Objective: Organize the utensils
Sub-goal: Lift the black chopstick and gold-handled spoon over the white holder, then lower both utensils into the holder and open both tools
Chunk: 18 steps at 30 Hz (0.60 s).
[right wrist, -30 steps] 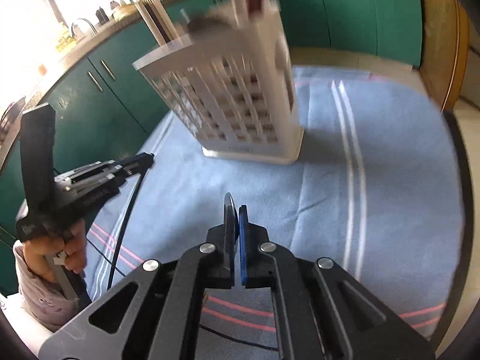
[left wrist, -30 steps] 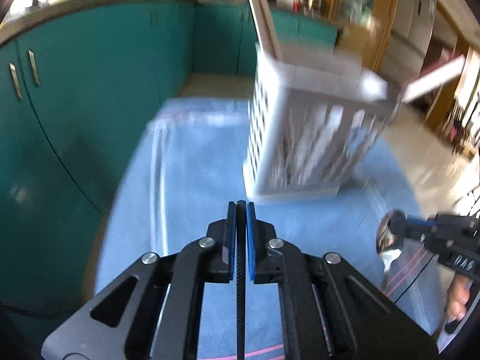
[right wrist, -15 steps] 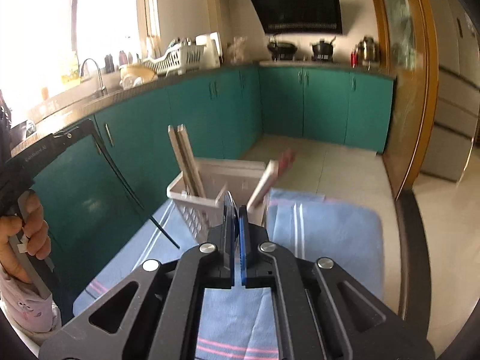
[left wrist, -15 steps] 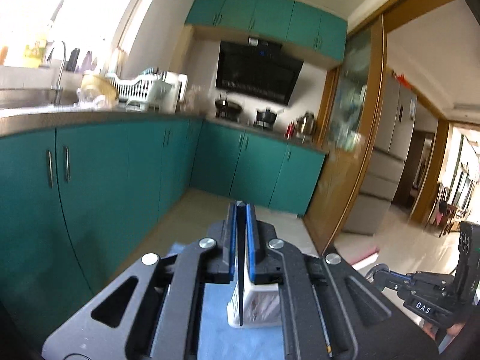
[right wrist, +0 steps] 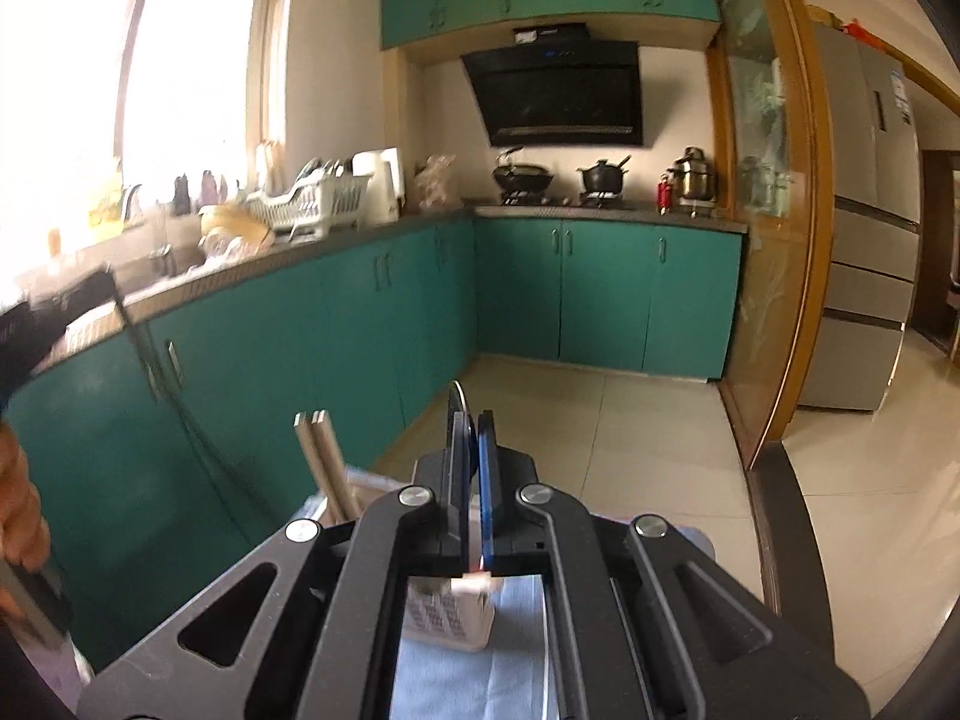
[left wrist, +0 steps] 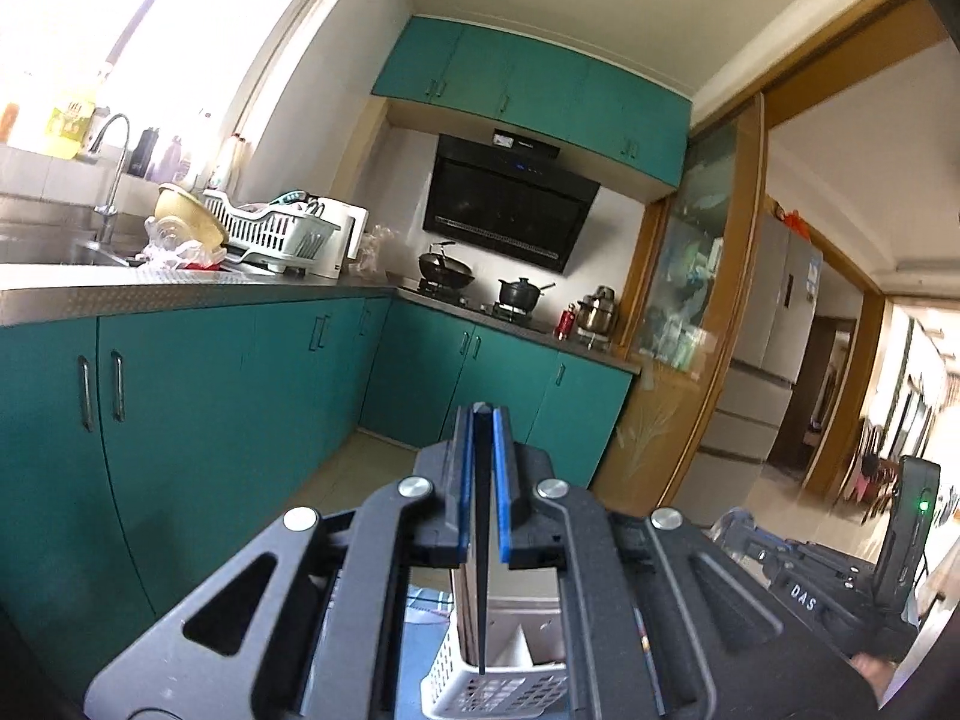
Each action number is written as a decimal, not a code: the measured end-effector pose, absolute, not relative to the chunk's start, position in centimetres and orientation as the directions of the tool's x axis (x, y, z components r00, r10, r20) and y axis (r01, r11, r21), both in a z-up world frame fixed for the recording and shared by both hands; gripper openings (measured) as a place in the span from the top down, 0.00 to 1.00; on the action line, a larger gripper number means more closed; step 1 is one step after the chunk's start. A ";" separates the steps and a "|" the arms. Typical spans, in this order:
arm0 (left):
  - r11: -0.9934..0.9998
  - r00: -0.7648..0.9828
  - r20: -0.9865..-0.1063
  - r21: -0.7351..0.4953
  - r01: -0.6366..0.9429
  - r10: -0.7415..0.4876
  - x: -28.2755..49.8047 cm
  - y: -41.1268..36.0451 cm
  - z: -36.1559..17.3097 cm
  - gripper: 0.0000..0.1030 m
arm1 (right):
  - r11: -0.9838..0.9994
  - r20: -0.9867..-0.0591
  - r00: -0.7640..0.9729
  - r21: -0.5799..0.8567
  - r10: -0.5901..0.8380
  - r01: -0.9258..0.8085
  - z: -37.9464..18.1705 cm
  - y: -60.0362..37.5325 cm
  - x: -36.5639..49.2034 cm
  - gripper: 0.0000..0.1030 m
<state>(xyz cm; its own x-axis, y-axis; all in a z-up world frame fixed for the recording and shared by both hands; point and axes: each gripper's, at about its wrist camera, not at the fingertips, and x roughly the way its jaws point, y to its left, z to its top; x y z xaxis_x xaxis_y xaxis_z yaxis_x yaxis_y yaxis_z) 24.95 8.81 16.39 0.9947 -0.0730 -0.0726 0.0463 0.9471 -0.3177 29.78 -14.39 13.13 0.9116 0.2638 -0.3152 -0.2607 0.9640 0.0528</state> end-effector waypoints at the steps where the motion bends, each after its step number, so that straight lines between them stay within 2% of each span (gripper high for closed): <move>1: 0.942 0.995 -0.071 -0.332 0.044 -0.072 25.2 8.9 16.4 0.94 | 0.968 -0.289 0.924 0.052 0.251 -0.247 13.5 -14.5 30.0 0.97; 5: 0.933 0.996 -0.067 -0.359 0.027 -0.055 26.1 8.7 16.3 0.94 | 0.977 -0.277 0.937 0.056 0.214 -0.207 14.1 -14.3 31.4 0.97; 11: 0.945 0.995 -0.101 -0.327 -0.008 -0.026 28.2 7.3 15.2 0.94 | 0.974 -0.295 0.929 0.082 0.224 -0.210 13.3 -13.1 33.1 0.97; 18: 0.943 0.992 -0.119 -0.333 -0.007 -0.035 28.4 7.5 14.6 0.94 | 0.975 -0.329 0.923 -0.028 0.197 -0.218 10.9 -8.3 35.0 0.97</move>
<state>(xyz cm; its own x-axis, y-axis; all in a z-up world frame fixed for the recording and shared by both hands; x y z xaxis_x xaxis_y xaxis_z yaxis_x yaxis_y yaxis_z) 28.44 7.53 14.60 0.9923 -0.0349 -0.1190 -0.0068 0.9430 -0.3327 35.05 -8.35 10.86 0.9234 0.1973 -0.3293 -0.2184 0.9754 -0.0282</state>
